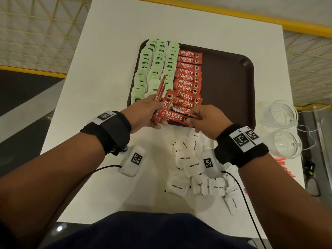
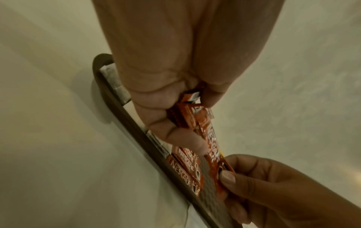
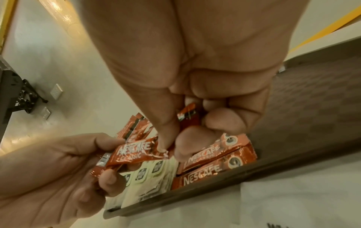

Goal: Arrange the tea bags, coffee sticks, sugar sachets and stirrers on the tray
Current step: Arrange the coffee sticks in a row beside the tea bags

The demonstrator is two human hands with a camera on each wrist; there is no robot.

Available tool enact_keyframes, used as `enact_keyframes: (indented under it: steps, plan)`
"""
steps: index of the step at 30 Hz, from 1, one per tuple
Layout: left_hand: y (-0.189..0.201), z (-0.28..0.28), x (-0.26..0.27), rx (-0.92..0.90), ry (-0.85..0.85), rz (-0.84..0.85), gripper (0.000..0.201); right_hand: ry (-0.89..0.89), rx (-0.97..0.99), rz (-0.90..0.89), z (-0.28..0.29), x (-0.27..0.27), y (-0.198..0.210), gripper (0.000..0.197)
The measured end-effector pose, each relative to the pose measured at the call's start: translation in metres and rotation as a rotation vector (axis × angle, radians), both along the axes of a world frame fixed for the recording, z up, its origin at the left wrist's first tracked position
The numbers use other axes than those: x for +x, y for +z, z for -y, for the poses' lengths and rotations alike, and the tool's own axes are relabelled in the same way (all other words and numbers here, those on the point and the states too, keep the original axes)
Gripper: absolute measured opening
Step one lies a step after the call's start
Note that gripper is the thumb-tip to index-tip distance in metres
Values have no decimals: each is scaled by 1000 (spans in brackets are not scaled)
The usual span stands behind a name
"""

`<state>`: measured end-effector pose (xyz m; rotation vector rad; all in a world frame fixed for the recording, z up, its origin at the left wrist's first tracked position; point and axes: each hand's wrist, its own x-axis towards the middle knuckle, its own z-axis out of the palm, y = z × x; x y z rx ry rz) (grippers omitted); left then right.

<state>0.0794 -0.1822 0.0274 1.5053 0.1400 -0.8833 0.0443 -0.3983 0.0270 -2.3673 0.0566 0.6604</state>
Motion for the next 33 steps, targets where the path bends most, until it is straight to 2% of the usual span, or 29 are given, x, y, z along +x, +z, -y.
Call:
enact_keyframes:
  steps: [4,7,11,15,23,26,28,33]
  plan:
    - [-6,12,3,58,-116,115,38,-35,-1,21,2,5,-3,14]
    - [-11,16,8,126,-144,227,38,-54,36,37,4,9,-7,15]
    - [-11,17,17,80,-12,211,34,-311,235,15,16,22,-13,29]
    - [-11,11,30,126,73,254,31,-521,366,14,29,44,-10,26]
    - [-15,4,40,119,157,237,30,-496,361,166,32,84,-18,20]
    - [-17,1,41,106,179,227,30,-466,334,278,31,87,-23,26]
    - [-18,-1,41,114,190,225,27,-463,330,279,31,87,-27,30]
    - [-19,-3,40,108,218,207,26,-459,345,271,33,86,-33,16]
